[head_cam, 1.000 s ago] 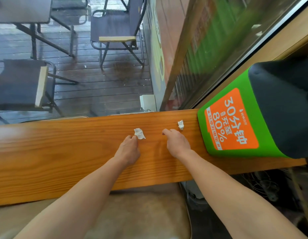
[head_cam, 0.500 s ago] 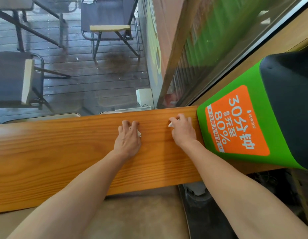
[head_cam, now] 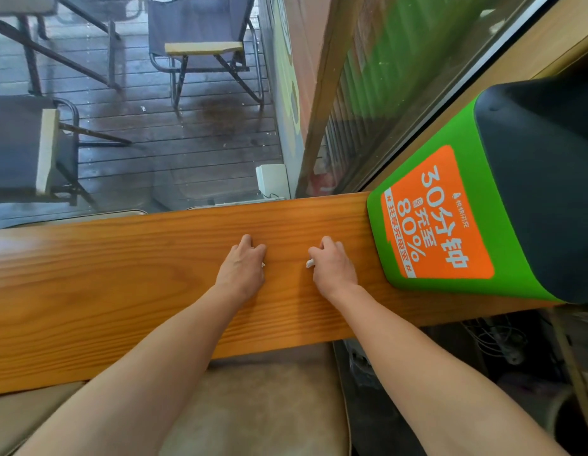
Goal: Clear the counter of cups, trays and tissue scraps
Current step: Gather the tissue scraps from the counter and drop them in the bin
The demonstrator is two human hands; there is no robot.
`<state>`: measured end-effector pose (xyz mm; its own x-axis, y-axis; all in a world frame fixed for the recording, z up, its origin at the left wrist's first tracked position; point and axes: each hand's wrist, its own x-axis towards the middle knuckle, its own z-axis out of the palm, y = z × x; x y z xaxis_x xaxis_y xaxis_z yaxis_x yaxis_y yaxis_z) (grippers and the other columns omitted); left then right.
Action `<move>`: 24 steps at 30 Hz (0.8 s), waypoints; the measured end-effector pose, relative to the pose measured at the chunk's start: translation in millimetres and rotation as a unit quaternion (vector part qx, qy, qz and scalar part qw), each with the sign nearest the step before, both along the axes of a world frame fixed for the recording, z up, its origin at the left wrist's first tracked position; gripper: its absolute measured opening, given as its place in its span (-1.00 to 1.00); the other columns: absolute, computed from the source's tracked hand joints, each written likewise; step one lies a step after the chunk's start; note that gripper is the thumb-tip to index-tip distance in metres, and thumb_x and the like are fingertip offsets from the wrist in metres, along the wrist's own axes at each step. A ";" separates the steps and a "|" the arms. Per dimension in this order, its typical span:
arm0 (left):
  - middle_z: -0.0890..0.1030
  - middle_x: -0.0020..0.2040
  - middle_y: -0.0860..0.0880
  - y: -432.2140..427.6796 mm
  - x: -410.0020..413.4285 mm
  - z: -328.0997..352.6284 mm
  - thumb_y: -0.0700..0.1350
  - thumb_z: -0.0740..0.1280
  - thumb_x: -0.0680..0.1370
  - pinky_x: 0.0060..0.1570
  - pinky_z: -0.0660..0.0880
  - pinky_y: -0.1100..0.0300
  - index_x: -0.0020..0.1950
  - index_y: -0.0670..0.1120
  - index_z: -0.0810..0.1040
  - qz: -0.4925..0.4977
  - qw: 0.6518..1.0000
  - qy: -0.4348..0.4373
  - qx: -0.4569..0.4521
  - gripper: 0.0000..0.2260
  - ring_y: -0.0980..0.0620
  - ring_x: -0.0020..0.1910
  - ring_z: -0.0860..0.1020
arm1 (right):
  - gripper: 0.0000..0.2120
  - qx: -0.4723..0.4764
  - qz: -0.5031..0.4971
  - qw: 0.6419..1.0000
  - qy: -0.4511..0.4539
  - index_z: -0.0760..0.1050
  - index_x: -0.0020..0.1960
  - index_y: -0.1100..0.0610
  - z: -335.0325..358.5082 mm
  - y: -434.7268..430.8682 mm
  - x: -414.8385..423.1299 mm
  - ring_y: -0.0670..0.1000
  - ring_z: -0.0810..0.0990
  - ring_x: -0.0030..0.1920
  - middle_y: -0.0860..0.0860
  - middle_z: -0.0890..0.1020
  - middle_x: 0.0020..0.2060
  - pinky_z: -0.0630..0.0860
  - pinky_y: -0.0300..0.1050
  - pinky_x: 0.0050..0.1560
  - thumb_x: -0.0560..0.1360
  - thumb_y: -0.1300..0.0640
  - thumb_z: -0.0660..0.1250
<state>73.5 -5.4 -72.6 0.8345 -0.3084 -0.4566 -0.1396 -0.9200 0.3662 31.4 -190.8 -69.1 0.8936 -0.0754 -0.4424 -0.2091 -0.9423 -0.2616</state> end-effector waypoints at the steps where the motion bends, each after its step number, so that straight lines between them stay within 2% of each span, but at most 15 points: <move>1: 0.38 0.00 -0.06 0.0 -3.8 0.3 -0.19 0.24 0.59 -0.05 0.53 0.01 -0.01 -0.09 0.53 -0.003 1.000 0.003 0.008 -0.91 -0.11 -0.05 0.49 | -0.89 -0.002 0.004 1.000 0.004 0.47 -0.09 0.17 0.4 0.1 -4.4 0.13 0.38 0.00 0.09 0.40 -0.01 0.35 -0.04 -0.22 0.56 0.32 0.22; 5: 0.38 -0.08 -0.02 -0.6 -23.1 6.5 -0.20 0.23 0.55 -0.20 0.47 0.06 0.02 -0.06 0.52 -0.016 0.999 0.005 0.041 -0.88 -0.10 -0.09 0.48 | -0.88 -0.004 0.007 1.000 0.027 0.50 -0.09 0.13 5.1 -4.7 -20.6 0.12 0.43 0.01 0.06 0.39 -0.06 0.43 -0.03 -0.18 0.55 0.30 0.22; 10: 0.48 0.00 -0.07 -4.4 -48.1 24.9 -0.20 0.22 0.53 -0.10 0.49 0.05 0.10 -0.05 0.49 -0.008 0.999 -0.016 0.044 -0.82 -0.12 0.03 0.46 | -0.88 -0.006 -0.002 0.999 0.032 0.53 -0.06 0.10 19.4 -12.9 -42.4 0.12 0.46 0.00 0.02 0.36 -0.09 0.42 -0.05 -0.18 0.54 0.28 0.25; 14: 0.43 -0.02 -0.09 -9.5 -59.0 49.3 -0.23 0.21 0.55 -0.04 0.52 0.02 0.07 -0.14 0.60 0.000 1.000 -0.001 0.017 -0.80 -0.15 -0.02 0.51 | -0.89 -0.008 -0.006 0.999 0.033 0.55 -0.01 0.08 41.4 -17.0 -55.8 0.12 0.47 0.05 0.04 0.42 -0.03 0.51 -0.03 -0.08 0.55 0.25 0.29; 17: 0.39 -0.03 -0.07 -14.0 -64.3 70.1 -0.27 0.22 0.55 -0.10 0.49 0.03 0.05 -0.19 0.65 -0.031 1.000 0.001 0.003 -0.78 -0.17 -0.07 0.53 | -0.85 -0.009 -0.006 0.998 0.062 0.55 0.09 0.10 63.8 -19.4 -64.5 0.16 0.50 0.14 0.10 0.48 0.10 0.53 0.01 0.06 0.55 0.22 0.31; 19: 0.43 -0.01 -0.07 -17.9 -67.4 84.8 -0.24 0.21 0.57 -0.08 0.52 0.03 0.05 -0.17 0.63 -0.053 0.999 -0.003 -0.002 -0.79 -0.13 -0.09 0.52 | -0.80 -0.003 -0.010 0.997 0.074 0.55 0.15 0.10 77.4 -19.3 -72.2 0.17 0.53 0.15 0.12 0.50 0.14 0.54 0.03 0.12 0.54 0.24 0.32; 21: 0.50 0.01 -0.08 -23.0 -70.7 100.7 -0.21 0.21 0.59 -0.02 0.56 -0.01 0.02 -0.15 0.62 -0.076 0.997 -0.008 -0.003 -0.81 -0.12 -0.06 0.55 | -0.79 -0.005 -0.016 0.998 0.068 0.55 0.15 0.09 93.7 -18.0 -81.2 0.18 0.54 0.15 0.12 0.50 0.16 0.54 0.04 0.13 0.54 0.25 0.31; 24: 0.53 0.01 -0.05 -30.4 -76.1 122.1 -0.21 0.25 0.53 -0.03 0.55 0.06 -0.02 -0.09 0.58 -0.107 0.994 -0.015 -0.012 -0.87 -0.07 -0.03 0.53 | -0.78 0.003 -0.045 0.998 0.044 0.53 0.17 0.10 116.1 -15.2 -96.1 0.19 0.53 0.16 0.12 0.48 0.15 0.49 0.00 0.09 0.53 0.23 0.29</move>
<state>-2.5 -35.8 49.5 0.7617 -0.4913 -0.4224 -0.3429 -0.8588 0.3805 -64.8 -206.0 47.0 0.8410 -0.1497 -0.5198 -0.3144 -0.9173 -0.2445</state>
